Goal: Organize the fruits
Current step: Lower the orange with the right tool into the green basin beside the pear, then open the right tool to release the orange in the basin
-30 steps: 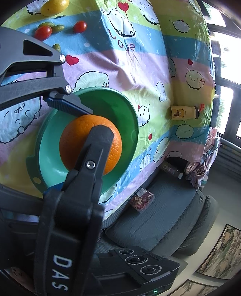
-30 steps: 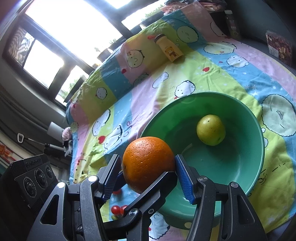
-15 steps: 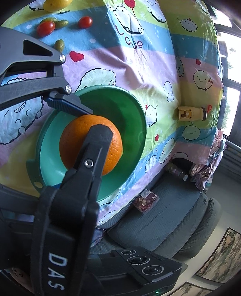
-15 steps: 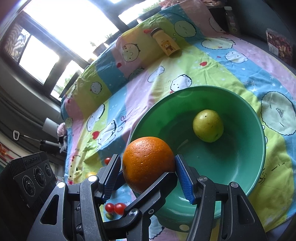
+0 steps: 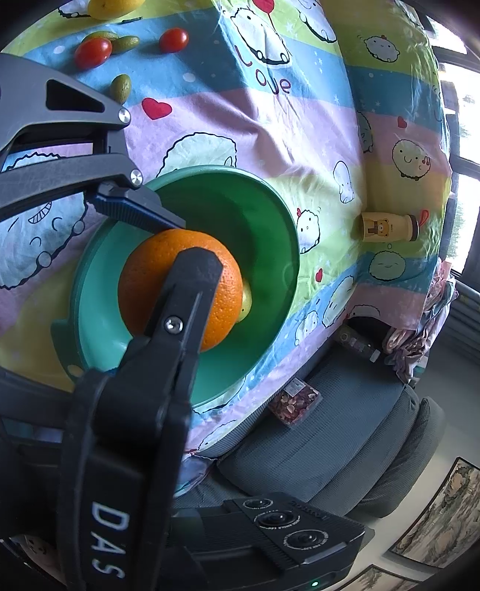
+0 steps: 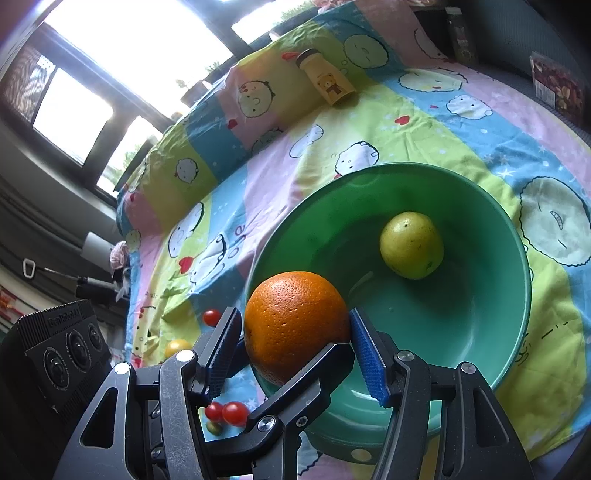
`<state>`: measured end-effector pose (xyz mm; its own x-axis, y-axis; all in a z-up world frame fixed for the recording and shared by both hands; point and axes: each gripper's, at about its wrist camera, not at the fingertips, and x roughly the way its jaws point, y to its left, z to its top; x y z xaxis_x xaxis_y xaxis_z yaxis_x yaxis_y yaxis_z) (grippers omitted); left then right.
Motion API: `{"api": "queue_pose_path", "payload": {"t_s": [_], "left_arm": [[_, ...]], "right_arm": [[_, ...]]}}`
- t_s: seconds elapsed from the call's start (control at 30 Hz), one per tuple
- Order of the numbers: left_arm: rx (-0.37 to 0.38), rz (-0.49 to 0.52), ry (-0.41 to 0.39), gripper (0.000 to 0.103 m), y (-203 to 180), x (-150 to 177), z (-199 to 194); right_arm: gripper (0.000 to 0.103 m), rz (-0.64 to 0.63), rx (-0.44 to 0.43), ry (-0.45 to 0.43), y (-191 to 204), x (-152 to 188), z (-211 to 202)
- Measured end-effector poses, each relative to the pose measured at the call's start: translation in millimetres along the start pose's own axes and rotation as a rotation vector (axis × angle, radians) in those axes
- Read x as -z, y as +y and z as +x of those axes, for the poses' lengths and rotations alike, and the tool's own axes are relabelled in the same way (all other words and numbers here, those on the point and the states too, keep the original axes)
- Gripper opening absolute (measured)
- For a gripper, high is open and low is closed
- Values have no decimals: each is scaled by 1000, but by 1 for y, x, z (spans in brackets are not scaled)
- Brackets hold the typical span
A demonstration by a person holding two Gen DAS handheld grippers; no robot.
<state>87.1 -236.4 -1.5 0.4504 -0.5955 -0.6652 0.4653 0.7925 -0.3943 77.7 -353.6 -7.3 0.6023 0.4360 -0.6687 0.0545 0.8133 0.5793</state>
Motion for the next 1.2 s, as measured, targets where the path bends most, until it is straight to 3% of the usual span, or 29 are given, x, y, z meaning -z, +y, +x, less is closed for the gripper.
{"api": "queue_pose_path", "payload": {"t_s": [1.2], "left_arm": [[-36, 26, 45, 65, -2, 1, 15]], "right_arm": [[63, 35, -16, 35, -13, 0, 6]]}}
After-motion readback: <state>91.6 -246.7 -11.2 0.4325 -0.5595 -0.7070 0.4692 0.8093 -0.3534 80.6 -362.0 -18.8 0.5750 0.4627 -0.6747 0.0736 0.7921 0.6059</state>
